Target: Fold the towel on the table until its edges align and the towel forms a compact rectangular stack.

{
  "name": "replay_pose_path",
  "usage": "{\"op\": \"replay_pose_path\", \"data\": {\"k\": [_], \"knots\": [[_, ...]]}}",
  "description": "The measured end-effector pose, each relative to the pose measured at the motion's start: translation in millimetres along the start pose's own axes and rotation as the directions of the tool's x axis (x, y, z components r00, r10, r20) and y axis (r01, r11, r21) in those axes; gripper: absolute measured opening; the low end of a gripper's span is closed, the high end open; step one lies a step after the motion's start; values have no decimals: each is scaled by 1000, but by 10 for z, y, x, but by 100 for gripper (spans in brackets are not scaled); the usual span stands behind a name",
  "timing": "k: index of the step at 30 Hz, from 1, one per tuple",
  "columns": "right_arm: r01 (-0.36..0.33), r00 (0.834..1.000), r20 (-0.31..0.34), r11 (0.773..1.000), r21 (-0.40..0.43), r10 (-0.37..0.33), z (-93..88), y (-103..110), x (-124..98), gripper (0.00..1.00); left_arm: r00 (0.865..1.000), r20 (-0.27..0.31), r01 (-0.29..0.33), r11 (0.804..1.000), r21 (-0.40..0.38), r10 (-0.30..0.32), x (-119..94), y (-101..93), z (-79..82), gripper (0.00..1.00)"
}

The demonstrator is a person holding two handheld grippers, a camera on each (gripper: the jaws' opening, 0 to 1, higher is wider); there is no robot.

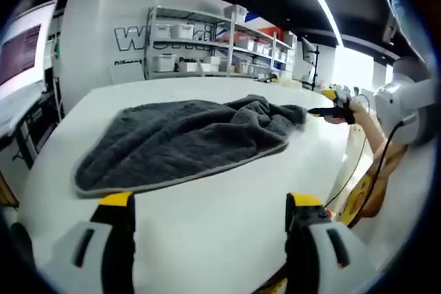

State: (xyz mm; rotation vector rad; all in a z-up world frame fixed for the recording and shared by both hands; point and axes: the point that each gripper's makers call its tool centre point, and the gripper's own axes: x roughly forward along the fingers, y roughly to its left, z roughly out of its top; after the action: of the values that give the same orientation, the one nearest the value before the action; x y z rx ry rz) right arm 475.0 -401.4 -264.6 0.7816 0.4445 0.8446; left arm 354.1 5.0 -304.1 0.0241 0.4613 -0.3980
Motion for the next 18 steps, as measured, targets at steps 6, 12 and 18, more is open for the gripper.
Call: {"op": "replay_pose_path", "data": {"k": [6, 12, 18], "knots": [[25, 999, -30, 998, 50, -23, -28, -183, 30, 55, 1000, 0, -8, 1000, -3, 8, -30, 18, -14, 95], [10, 1000, 20, 993, 114, -13, 78, -244, 72, 49, 1000, 0, -12, 1000, -13, 12, -22, 37, -26, 95], [2, 1000, 14, 992, 124, -3, 89, -253, 125, 43, 1000, 2, -6, 1000, -8, 6, -14, 13, -13, 95]]}}
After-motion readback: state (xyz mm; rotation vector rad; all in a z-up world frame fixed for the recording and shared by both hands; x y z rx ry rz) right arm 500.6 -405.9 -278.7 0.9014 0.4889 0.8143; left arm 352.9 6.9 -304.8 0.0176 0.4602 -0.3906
